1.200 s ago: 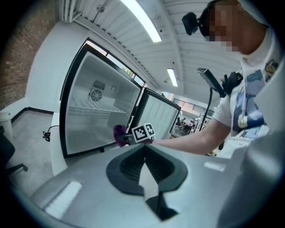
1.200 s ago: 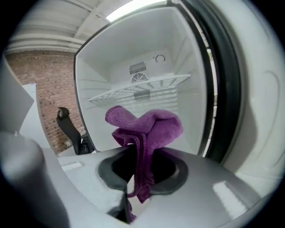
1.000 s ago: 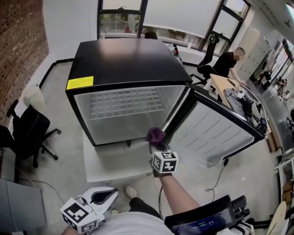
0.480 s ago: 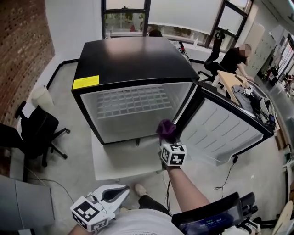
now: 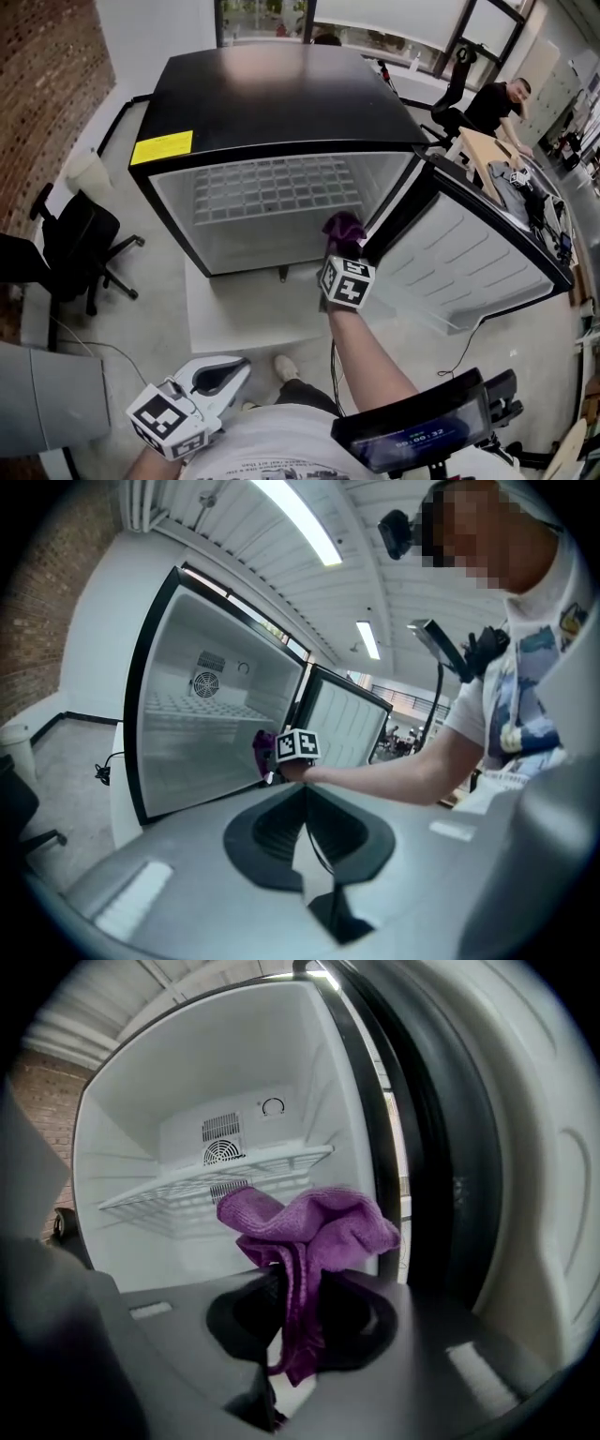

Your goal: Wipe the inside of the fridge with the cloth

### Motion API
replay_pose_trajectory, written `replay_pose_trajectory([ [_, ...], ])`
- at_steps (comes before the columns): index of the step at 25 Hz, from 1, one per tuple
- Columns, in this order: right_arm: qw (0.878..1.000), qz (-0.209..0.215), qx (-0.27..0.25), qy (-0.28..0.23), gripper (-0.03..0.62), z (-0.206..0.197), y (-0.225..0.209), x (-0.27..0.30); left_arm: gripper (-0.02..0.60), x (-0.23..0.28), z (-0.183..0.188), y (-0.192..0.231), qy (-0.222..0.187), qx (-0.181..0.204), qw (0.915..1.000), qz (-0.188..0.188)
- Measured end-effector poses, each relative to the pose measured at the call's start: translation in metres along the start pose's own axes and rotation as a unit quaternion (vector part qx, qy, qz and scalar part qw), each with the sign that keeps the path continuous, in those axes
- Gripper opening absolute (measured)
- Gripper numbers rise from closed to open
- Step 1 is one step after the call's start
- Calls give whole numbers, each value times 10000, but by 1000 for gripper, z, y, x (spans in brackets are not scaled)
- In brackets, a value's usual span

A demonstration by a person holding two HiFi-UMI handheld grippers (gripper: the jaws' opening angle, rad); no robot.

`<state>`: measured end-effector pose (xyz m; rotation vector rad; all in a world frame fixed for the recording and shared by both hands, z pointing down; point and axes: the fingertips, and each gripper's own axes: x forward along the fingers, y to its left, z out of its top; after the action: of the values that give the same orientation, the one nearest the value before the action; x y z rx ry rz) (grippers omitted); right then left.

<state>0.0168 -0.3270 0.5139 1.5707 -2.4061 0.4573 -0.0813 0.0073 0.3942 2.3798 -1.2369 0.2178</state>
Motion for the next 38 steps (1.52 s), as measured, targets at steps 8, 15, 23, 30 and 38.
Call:
replay_pose_trajectory([
  [8, 9996, -224, 91, 119, 67, 5, 1, 46, 5, -4, 4, 24, 21, -157, 9994, 315],
  [15, 9994, -309, 29, 146, 67, 11, 8, 82, 5, -10, 7, 40, -5, -268, 9978, 604],
  [23, 9992, -273, -277, 122, 67, 20, 13, 114, 5, -19, 8, 56, -27, -411, 9951, 903],
  [30, 9978, -72, -622, 226, 67, 16, 20, 133, 5, -17, 5, 63, 19, -472, 9937, 1016],
  [38, 9943, 288, -968, 350, 67, 12, 30, 152, 5, -19, 5, 70, 32, -540, 9922, 1121],
])
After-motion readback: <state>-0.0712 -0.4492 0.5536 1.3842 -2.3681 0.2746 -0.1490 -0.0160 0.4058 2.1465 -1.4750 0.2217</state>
